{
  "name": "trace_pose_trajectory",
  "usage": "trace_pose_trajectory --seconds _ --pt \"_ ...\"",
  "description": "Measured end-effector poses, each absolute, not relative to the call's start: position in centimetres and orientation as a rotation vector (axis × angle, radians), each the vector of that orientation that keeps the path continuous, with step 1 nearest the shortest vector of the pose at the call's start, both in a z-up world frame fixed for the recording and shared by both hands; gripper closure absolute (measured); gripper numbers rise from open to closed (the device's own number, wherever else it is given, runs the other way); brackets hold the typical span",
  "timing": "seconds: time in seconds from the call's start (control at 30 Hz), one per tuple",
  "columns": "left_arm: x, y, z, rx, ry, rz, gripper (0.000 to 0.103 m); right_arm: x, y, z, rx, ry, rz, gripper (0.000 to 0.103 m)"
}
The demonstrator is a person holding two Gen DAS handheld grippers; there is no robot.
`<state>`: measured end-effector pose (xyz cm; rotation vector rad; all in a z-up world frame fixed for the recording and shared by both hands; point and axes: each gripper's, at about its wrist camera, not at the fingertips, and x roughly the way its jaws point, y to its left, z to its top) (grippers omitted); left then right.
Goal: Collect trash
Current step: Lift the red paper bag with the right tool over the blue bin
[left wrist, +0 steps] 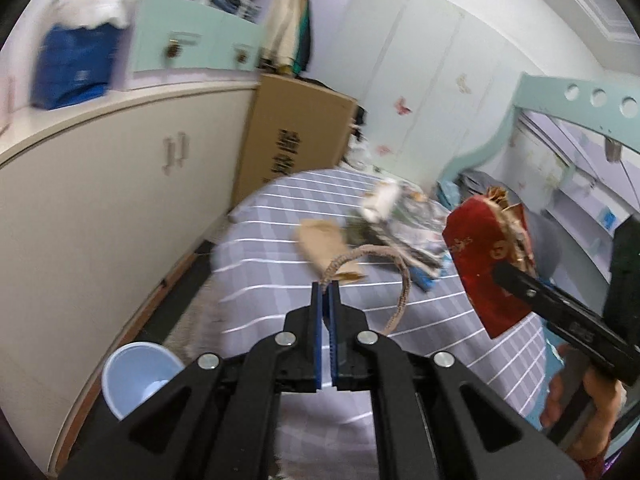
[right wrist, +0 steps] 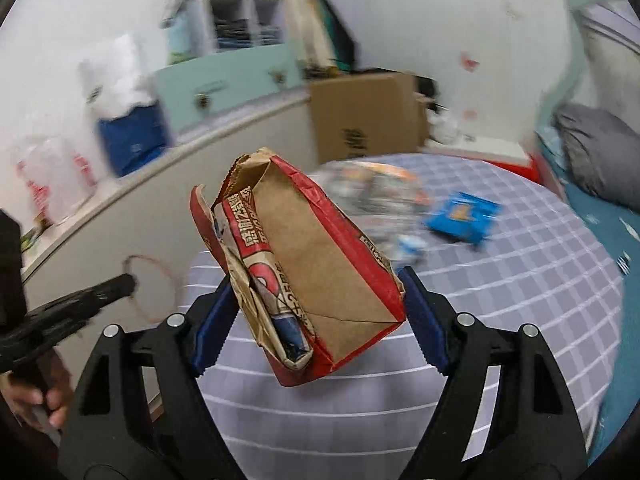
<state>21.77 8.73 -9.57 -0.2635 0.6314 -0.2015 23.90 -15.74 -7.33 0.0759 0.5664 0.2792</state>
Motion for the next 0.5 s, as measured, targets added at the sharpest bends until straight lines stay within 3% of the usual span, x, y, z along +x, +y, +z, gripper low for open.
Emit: trace_pose_trajectory --seconds 0.3,0.5 --pt "18.2 21.5 -15.3 -0.311 0.713 0.131 0.100 22.7 2.6 -11.4 -0.095 0.631 0.568 0.026" --pt "21.0 28.1 -25.5 -0.378 0.941 0.298 0.100 26.0 12.8 -21.2 -0.228 0.796 0.612 0.026"
